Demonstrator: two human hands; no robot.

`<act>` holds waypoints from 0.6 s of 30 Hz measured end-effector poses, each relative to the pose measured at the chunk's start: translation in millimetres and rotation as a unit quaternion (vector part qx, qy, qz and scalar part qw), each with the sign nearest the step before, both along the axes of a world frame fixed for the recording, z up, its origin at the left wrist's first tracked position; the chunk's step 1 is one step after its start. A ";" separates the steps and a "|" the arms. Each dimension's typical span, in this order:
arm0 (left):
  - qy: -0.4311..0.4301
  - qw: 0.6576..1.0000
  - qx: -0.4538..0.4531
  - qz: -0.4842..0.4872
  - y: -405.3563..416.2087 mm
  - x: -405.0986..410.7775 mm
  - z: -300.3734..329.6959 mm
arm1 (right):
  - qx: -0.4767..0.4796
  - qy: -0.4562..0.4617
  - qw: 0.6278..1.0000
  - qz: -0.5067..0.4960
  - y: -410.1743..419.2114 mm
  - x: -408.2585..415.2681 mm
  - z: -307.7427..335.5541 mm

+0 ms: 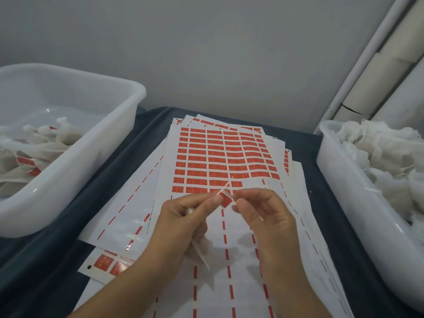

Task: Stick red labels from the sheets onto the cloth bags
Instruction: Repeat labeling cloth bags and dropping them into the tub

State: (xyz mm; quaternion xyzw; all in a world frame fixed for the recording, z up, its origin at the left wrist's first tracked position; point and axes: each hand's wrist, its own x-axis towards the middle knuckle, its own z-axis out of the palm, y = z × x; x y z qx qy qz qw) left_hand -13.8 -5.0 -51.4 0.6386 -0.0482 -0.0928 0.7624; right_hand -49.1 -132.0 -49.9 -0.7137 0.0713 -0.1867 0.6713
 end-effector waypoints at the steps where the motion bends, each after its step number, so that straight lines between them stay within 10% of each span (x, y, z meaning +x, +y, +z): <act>1: 0.011 1.000 -0.009 -0.001 -0.3 -0.1 0.2 | 0.004 0.001 1.000 0.009 1.3 0.2 -1.6; 18: 0.013 0.999 -0.020 -0.031 -0.8 -1.5 -3.4 | 0.014 -0.011 1.000 0.020 1.3 0.8 -6.4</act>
